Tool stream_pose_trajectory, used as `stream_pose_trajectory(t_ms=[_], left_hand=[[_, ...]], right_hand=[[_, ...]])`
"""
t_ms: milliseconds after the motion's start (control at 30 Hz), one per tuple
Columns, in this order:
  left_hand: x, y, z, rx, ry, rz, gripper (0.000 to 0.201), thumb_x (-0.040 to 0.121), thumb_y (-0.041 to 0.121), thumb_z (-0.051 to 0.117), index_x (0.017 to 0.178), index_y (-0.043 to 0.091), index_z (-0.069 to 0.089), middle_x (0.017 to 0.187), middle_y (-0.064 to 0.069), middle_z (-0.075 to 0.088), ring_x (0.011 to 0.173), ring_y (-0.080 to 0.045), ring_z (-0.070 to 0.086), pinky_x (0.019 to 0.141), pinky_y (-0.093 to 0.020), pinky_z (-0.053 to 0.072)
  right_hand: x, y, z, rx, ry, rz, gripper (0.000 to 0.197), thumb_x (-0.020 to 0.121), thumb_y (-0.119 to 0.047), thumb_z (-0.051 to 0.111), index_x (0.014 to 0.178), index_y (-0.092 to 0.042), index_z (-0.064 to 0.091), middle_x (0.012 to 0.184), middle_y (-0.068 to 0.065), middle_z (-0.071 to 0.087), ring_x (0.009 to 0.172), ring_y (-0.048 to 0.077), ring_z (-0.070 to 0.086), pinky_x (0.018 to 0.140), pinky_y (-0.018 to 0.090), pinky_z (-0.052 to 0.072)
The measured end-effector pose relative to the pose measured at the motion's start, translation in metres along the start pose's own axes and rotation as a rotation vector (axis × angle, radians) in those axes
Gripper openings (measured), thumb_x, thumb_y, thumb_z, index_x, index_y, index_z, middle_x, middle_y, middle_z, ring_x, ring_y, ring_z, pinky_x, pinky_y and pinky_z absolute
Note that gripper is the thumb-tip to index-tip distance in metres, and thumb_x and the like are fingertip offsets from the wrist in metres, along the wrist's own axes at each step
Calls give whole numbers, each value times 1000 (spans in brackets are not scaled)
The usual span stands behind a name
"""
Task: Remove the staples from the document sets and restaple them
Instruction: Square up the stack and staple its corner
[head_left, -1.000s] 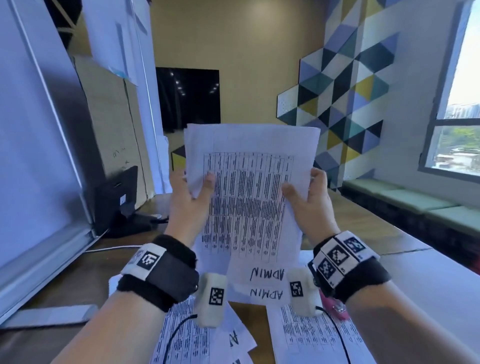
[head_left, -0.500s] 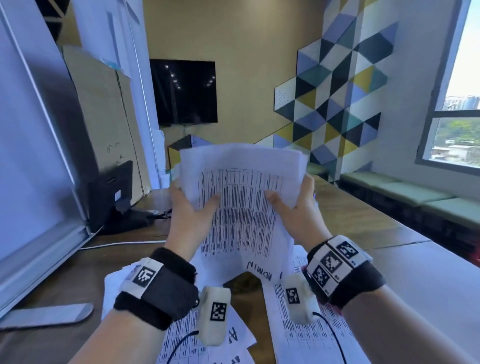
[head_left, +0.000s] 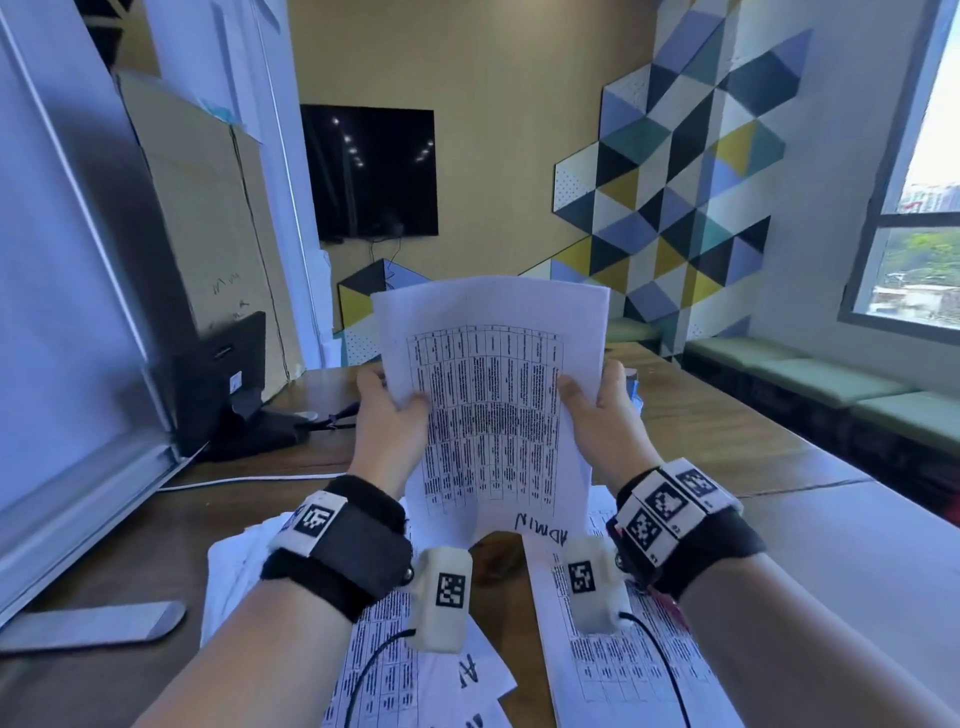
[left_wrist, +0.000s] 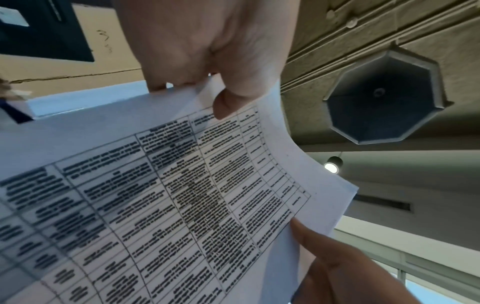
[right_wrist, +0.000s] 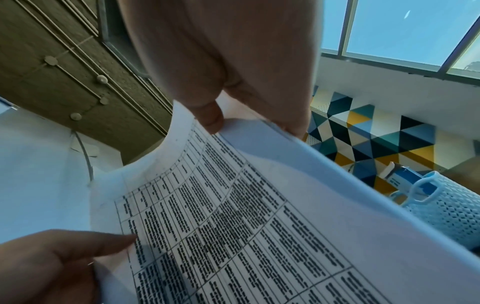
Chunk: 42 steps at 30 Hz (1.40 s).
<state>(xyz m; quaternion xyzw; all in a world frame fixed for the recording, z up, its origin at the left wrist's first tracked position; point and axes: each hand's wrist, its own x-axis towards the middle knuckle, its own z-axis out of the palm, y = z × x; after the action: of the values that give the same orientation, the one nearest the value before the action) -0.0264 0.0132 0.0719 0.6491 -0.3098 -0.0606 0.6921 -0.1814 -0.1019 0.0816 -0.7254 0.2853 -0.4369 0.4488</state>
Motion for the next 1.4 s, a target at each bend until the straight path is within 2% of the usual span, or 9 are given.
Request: stream_pose_trajectory(t_ms=[167, 333, 600, 767, 867, 967, 1100, 1267, 1400], left_hand=[[3, -7, 6, -20, 8, 22, 29, 100, 19, 46, 128, 13, 40, 112, -2, 61, 101, -19, 61, 84, -35, 52], [5, -10, 13, 28, -12, 54, 20, 102, 14, 42, 121, 11, 38, 101, 2, 58, 85, -3, 57, 58, -8, 45], [14, 6, 10, 193, 16, 211, 19, 101, 20, 43, 118, 12, 43, 91, -1, 58, 72, -19, 56, 60, -29, 45], [19, 17, -5, 289, 105, 326, 6, 99, 19, 47, 102, 15, 44, 83, 2, 54, 66, -17, 50, 55, -28, 36], [21, 18, -10, 311, 95, 343, 11, 99, 20, 48, 103, 11, 51, 88, -1, 59, 69, -21, 51, 62, -28, 38], [22, 18, -9, 303, 74, 359, 9, 99, 18, 48, 95, 12, 53, 69, 4, 50, 54, -14, 43, 49, -25, 34], [22, 19, -9, 260, 70, 356, 10, 99, 16, 48, 90, 12, 51, 66, 3, 49, 52, -11, 40, 41, -11, 30], [12, 25, -10, 293, 73, 382, 7, 100, 16, 47, 96, 15, 52, 71, 9, 50, 57, -5, 44, 49, -17, 34], [2, 30, -12, 284, 83, 381, 8, 100, 17, 47, 98, 15, 54, 72, 10, 51, 59, -6, 44, 51, -23, 34]], right_hand=[[2, 0, 1, 48, 63, -6, 21, 97, -30, 47, 106, -12, 40, 86, -6, 55, 80, 19, 59, 82, 44, 50], [3, 4, 0, 7, 4, 18, 20, 97, -30, 47, 110, -15, 42, 103, 2, 62, 97, 27, 63, 88, 47, 51], [20, 39, -35, -424, -253, 216, 56, 78, -16, 74, 119, -20, 35, 99, -2, 52, 99, 21, 52, 87, 33, 44], [12, 77, -54, -1098, -589, 314, 65, 81, -36, 70, 136, -14, 43, 134, 5, 52, 111, 18, 54, 81, 23, 49], [15, 97, -60, -1237, -650, 404, 50, 76, -51, 69, 107, -13, 65, 99, 1, 63, 88, 20, 59, 72, 25, 49], [21, 109, -58, -1277, -674, 406, 29, 79, -42, 69, 97, -20, 65, 70, -5, 49, 61, 10, 46, 56, 19, 37], [18, 115, -43, -1460, -729, 283, 38, 86, -44, 57, 69, -10, 59, 59, -2, 42, 50, 9, 36, 63, 21, 37], [16, 76, -49, -1078, -551, 277, 42, 93, -41, 50, 116, -6, 52, 94, 4, 63, 74, 16, 58, 57, 19, 44], [16, 39, -54, -497, -152, 262, 43, 88, -35, 59, 118, -10, 42, 102, 10, 64, 79, 23, 63, 72, 37, 55]])
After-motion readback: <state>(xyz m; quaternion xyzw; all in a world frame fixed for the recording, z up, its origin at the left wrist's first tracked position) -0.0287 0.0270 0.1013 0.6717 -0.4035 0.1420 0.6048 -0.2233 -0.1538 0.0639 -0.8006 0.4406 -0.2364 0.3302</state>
